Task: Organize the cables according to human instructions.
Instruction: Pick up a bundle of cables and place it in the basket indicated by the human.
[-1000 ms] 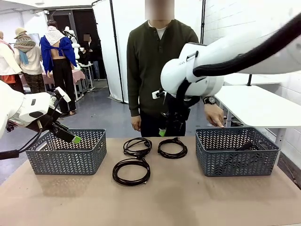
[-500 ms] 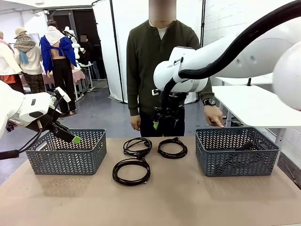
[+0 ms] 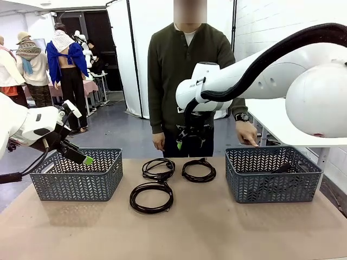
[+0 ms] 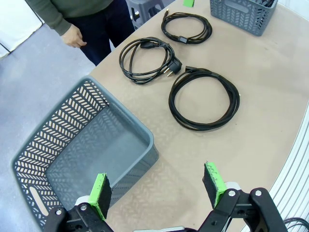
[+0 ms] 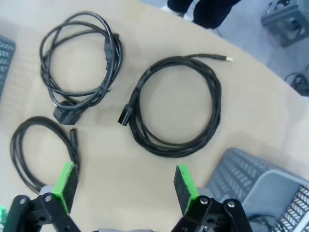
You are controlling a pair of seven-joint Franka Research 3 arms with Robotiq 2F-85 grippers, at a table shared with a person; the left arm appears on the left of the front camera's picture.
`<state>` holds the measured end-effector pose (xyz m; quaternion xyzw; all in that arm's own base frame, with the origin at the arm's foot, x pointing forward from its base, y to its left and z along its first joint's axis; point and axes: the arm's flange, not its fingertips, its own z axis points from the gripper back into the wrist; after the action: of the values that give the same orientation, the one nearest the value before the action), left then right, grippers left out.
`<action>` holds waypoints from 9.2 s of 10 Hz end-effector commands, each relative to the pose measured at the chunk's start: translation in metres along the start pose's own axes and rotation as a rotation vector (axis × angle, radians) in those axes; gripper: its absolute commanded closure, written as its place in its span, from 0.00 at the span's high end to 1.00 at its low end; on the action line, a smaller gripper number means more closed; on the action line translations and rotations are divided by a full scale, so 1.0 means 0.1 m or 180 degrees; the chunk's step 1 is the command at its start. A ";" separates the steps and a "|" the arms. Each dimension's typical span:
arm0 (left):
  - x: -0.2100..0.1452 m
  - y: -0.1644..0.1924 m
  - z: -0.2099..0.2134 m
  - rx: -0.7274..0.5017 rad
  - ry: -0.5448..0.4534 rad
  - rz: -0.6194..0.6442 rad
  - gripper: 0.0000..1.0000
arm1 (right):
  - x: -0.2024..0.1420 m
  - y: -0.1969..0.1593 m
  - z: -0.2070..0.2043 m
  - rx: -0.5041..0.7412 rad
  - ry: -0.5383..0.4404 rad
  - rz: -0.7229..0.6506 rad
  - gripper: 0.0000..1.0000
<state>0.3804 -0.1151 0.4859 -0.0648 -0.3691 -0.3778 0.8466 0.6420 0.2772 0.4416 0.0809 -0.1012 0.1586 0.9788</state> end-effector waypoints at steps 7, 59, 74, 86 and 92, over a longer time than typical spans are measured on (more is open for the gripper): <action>0.00 0.01 -0.01 0.0003 -0.0009 0.0052 1.00 | 0.00 0.02 0.03 0.0006 -0.0014 0.0011 1.00; 0.00 0.01 -0.01 0.0003 -0.0009 0.0052 1.00 | 0.90 -0.18 -1.62 -0.0769 0.0487 -0.2010 1.00; 0.00 0.01 -0.01 0.0003 -0.0009 0.0052 1.00 | 0.78 -0.14 -1.45 -0.0503 0.0668 -0.1751 0.00; 0.00 0.01 -0.01 0.0003 -0.0009 0.0052 1.00 | 0.08 -0.53 0.21 -0.0096 0.0827 0.0897 0.00; 0.00 0.01 -0.01 0.0003 -0.0009 0.0052 1.00 | -0.03 -0.53 0.38 0.0636 0.1066 0.1389 0.00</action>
<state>0.3803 -0.1153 0.4859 -0.0647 -0.3691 -0.3779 0.8466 0.6590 0.2169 0.4800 0.1076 0.0480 0.3715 0.9209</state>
